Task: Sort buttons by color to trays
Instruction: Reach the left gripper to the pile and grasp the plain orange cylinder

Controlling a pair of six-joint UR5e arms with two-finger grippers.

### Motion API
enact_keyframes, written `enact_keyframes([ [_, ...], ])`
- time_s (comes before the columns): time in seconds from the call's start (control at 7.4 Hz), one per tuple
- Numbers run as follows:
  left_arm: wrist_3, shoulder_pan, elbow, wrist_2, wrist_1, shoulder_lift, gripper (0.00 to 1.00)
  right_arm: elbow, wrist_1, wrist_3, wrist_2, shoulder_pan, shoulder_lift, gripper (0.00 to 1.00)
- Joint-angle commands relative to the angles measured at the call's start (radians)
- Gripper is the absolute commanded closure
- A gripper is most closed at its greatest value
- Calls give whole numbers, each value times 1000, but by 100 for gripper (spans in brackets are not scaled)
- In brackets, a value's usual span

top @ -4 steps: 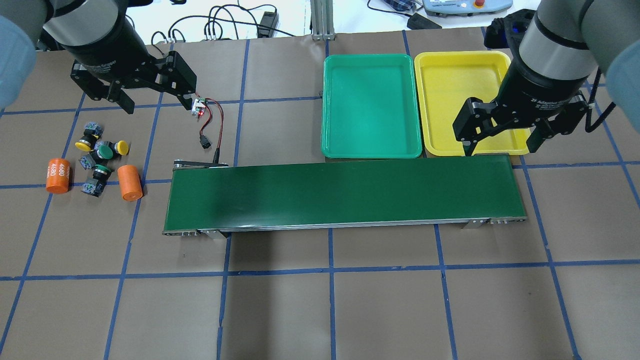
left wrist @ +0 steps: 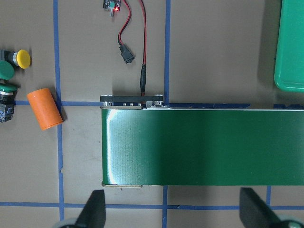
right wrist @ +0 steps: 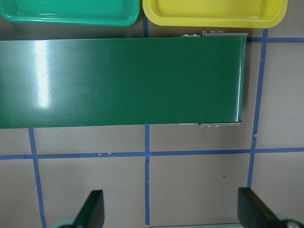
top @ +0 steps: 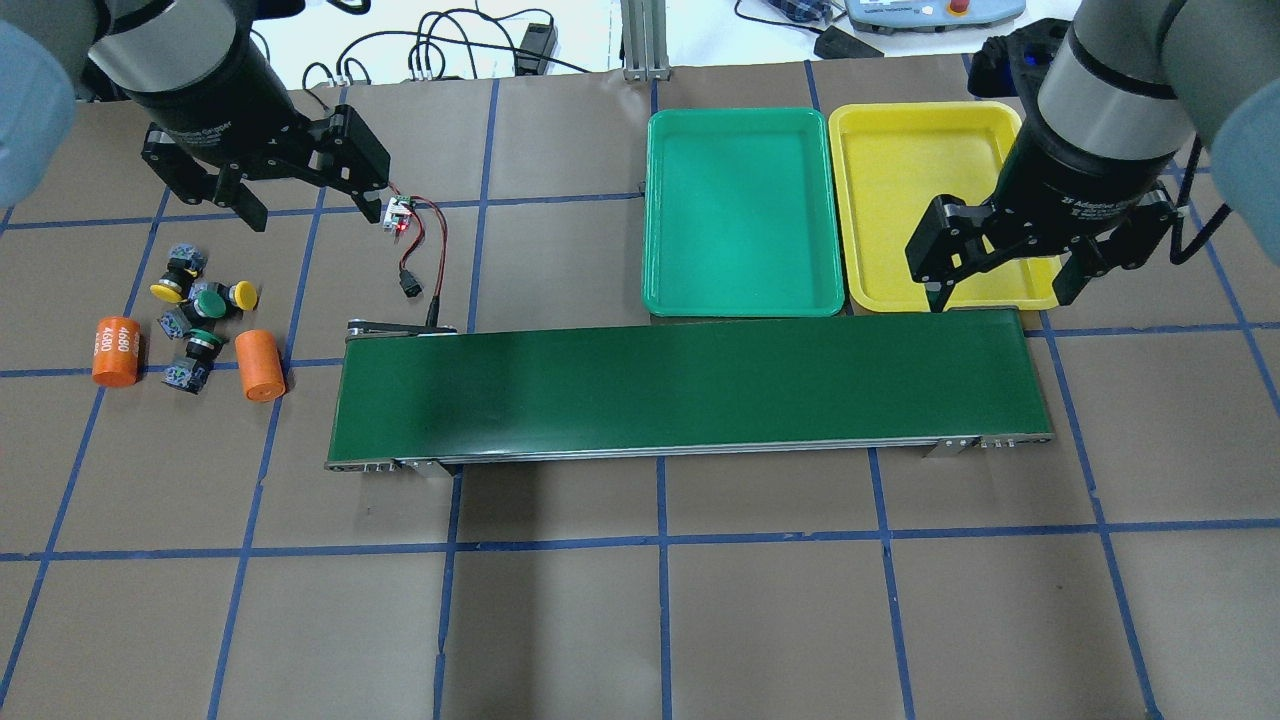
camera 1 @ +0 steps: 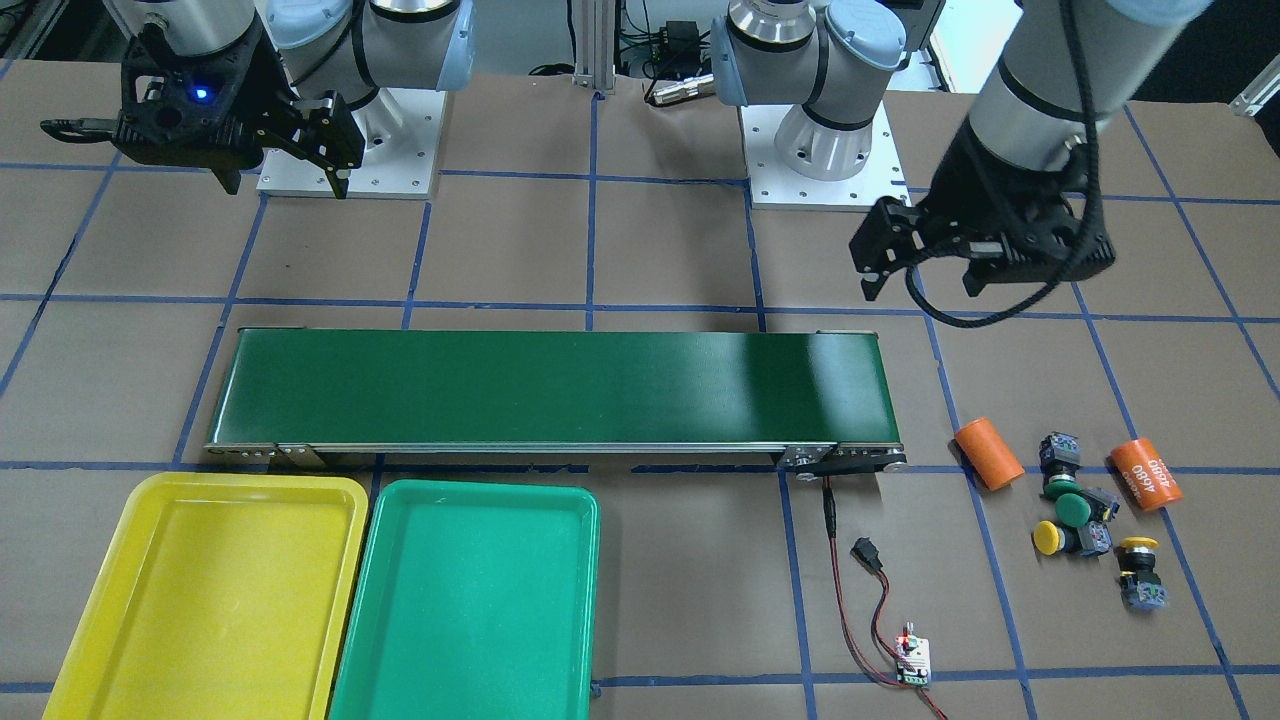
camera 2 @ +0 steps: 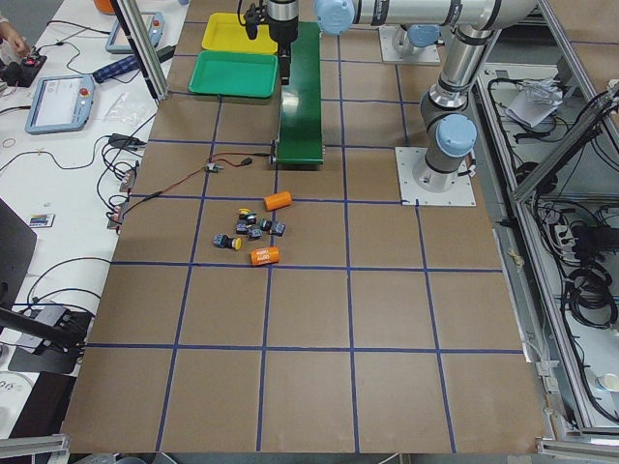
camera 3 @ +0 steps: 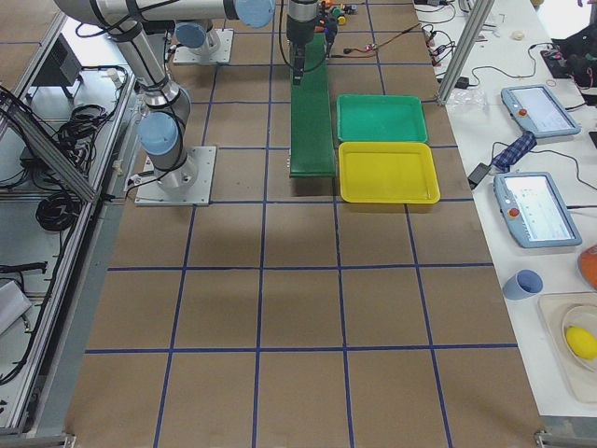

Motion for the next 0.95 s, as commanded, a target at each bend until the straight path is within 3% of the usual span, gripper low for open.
enact_keyframes([
  [0.0, 145, 207, -59, -2, 105, -123, 0, 0, 0, 0, -1, 0, 0, 0],
  [0.14, 173, 250, -91, -2, 225, -183, 0, 0, 0, 0, -1, -1, 0, 0],
  [0.54, 104, 261, -143, 1, 295, -272, 0, 0, -1, 3, -1, 0, -1, 0],
  [0.81, 147, 324, -244, 9, 484, -307, 0, 0, -3, 3, -1, 0, -1, 0],
])
